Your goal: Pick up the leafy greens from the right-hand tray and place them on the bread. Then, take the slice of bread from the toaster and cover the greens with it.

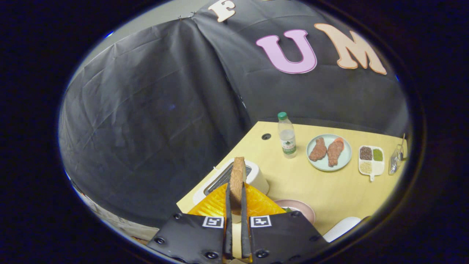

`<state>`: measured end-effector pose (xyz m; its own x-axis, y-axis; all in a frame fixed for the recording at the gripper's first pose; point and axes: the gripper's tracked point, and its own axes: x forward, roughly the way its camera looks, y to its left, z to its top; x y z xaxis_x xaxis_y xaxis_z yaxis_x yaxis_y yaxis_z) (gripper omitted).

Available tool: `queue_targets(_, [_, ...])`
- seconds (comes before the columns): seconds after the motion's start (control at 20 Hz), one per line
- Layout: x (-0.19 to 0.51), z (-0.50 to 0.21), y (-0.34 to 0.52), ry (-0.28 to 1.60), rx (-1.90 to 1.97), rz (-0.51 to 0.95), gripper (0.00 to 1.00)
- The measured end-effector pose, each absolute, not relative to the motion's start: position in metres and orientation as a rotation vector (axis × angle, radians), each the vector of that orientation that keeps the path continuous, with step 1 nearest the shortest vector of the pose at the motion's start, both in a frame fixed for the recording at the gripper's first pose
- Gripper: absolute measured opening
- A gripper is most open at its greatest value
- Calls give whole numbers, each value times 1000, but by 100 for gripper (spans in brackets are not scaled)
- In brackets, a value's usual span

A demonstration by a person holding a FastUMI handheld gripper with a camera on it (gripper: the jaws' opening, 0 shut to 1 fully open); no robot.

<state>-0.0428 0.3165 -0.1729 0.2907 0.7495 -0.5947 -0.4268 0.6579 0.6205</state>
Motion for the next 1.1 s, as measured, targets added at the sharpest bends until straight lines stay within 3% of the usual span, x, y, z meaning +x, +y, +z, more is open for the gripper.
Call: queue_targets(1.1, [-120, -330, 262, 1173, 552, 584, 12])
